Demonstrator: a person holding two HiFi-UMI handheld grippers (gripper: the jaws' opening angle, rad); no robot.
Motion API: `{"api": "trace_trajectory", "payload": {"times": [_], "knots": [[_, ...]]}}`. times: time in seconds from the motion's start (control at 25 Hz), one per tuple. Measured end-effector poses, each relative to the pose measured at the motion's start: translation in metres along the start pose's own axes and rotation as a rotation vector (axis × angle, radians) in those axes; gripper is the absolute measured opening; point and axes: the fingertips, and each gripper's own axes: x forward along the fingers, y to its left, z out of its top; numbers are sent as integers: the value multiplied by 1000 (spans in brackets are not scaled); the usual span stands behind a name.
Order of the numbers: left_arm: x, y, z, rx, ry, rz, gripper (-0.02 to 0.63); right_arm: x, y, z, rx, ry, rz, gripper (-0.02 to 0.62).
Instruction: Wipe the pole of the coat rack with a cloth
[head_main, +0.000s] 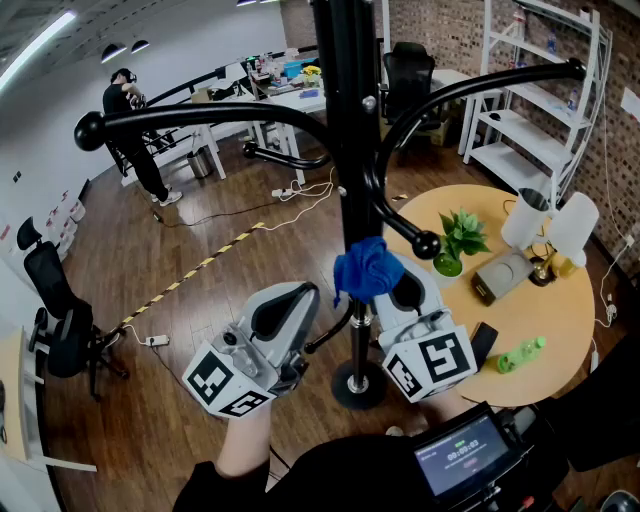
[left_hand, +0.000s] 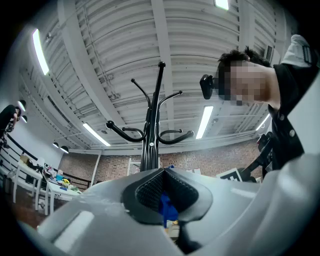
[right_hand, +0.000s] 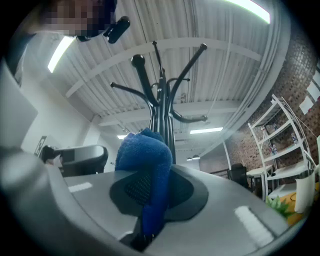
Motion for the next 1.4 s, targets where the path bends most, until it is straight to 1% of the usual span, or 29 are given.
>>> {"api": "trace_trajectory", "payload": {"times": [0.2,0.4,0.52,0.6,0.72,0.8,0.88,0.92,1.04,1.12,1.28,1.4], "knots": [[-3,1,-21,3,46,-6,0,-17,-6,-78,39,177,-50,48],[-10,1,-37,-33,78,-6,0,-38,-5,-159,62,364,-93,48],[-15,0,-41,-41,97,-8,0,-51,-8,-205,67,470,-111,48],[-18,0,-45,-43,109,-4,0,-58,-12,-226,72,505,-122,48],[-23,-1,-48,-42,120,7,0,-61,-13,-233,67,513,-114,48],[-25,-1,-50,-45,119,18,0,-61,-12,-229,88,515,-104,48],[-26,-1,-50,-45,116,27,0,-56,-8,-211,109,469,-85,47],[-26,0,-49,-42,114,29,0,-52,-6,-197,102,433,-76,46],[-23,-1,-43,-30,98,29,0,-35,-4,-148,67,333,-56,48],[-21,-1,-38,-21,83,29,0,-25,-4,-113,76,254,-36,48],[-18,1,-24,9,57,34,0,-4,-3,-32,55,76,13,48],[-14,3,-13,38,38,31,0,12,-2,24,40,-35,46,48]]}}
